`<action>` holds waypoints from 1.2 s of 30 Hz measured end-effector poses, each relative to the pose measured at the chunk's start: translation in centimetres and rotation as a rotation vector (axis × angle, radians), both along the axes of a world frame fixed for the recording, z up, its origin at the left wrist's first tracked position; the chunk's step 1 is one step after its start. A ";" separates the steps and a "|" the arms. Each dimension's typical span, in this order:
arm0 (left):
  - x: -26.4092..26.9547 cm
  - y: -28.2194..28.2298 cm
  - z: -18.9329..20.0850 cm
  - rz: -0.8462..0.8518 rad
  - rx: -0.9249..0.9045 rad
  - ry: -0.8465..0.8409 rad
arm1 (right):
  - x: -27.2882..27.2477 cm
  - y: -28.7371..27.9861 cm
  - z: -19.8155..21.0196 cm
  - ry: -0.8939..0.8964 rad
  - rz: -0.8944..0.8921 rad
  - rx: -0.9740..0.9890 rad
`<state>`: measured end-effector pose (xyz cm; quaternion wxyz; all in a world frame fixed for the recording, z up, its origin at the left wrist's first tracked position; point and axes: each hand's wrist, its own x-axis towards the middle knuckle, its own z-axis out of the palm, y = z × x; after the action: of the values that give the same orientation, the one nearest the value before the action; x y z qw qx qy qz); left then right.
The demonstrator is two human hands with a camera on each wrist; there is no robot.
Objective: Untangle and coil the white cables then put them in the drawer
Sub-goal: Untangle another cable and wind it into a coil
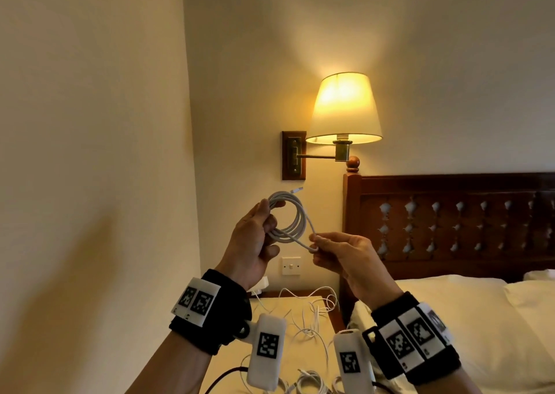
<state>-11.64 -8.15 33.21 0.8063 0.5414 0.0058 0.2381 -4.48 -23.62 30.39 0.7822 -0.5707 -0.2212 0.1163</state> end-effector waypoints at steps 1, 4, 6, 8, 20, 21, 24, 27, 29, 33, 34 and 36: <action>0.0 -0.1 0.1 -0.001 -0.003 -0.001 | 0.0 0.1 0.2 -0.027 0.009 -0.038; 0.1 -0.2 0.0 -0.015 -0.027 0.001 | 0.0 0.4 0.7 -0.123 -0.021 -0.114; 0.1 -0.2 -0.1 -0.026 -0.049 0.006 | 0.0 0.4 1.0 -0.155 -0.033 -0.160; 0.1 -0.3 -0.1 -0.037 -0.059 0.014 | 0.0 0.5 1.3 -0.185 -0.035 -0.209; 0.5 -1.3 -0.5 0.153 0.185 0.098 | -0.2 2.3 3.2 -0.250 0.004 -0.012; 0.5 -1.3 -0.4 0.167 0.199 0.090 | -0.3 2.5 3.3 -0.281 -0.004 -0.021; 0.5 -1.1 -0.3 0.214 0.260 0.069 | -0.5 2.7 3.4 -0.510 -0.103 -0.114; 0.3 -1.1 -0.3 0.236 0.283 0.061 | -0.4 2.6 3.7 -0.735 -0.207 -0.205; 0.3 -1.2 -0.2 0.252 0.299 0.045 | -0.5 2.6 3.8 -0.781 -0.224 -0.234; 0.4 -1.7 0.1 0.292 0.349 0.021 | -0.5 2.9 3.7 -0.938 -0.323 -0.296; 0.4 -1.8 0.1 0.305 0.364 0.017 | -0.4 3.0 3.7 -1.005 -0.349 -0.293; 0.5 -1.9 0.1 0.335 0.392 -0.002 | -0.1 3.3 3.5 -1.153 -0.418 -0.296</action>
<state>-11.18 -10.00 33.30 0.6352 0.6787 0.0482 0.3654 -4.53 -20.29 33.90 0.4563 -0.6749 -0.4726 -0.3361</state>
